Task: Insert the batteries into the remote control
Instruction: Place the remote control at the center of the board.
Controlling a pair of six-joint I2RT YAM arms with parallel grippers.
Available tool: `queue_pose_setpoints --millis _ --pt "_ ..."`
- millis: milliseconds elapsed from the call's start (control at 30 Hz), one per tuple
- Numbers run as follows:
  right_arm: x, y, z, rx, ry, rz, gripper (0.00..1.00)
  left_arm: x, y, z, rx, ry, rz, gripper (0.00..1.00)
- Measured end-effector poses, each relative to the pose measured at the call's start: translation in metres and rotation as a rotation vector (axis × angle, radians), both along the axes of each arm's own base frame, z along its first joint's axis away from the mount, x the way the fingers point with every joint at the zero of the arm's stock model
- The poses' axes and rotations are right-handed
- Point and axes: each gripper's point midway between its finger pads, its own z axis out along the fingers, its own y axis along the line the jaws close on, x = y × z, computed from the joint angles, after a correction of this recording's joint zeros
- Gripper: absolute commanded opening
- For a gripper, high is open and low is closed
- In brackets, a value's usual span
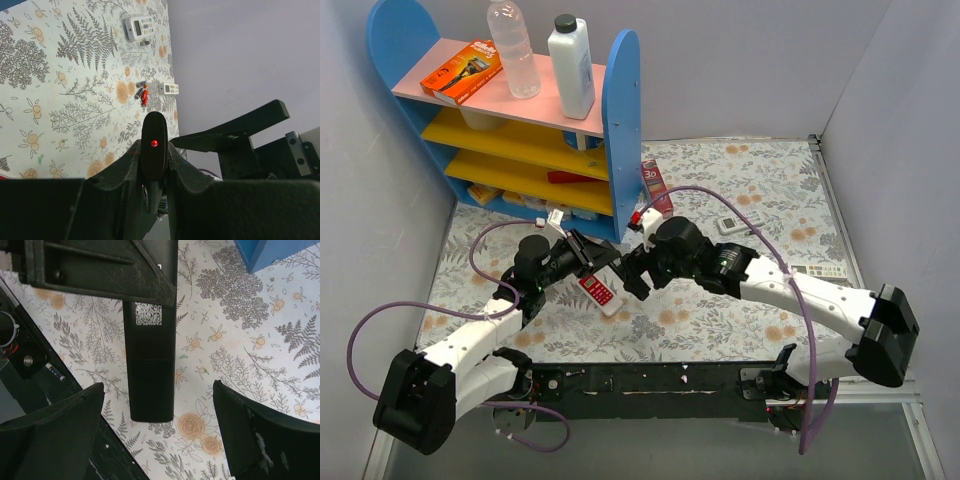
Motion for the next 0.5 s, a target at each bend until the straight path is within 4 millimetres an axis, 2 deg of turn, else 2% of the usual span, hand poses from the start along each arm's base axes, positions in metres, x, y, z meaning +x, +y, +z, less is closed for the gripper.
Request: queue_pose_setpoints --millis 300,400,433,500 --pt "0.007 0.027 -0.022 -0.051 0.069 -0.002 0.75 0.001 0.001 0.0 0.002 -0.001 0.007 0.0" --pt "0.005 0.029 -0.028 -0.065 0.077 0.004 0.62 0.001 0.001 0.001 0.0 -0.006 0.009 0.0" --pt "0.005 0.029 -0.03 -0.069 0.078 0.006 0.53 0.001 0.001 0.002 0.0 -0.009 0.009 0.0" --pt "0.005 0.029 -0.032 -0.077 0.079 0.009 0.4 0.001 0.001 0.003 0.001 -0.014 0.008 0.02"
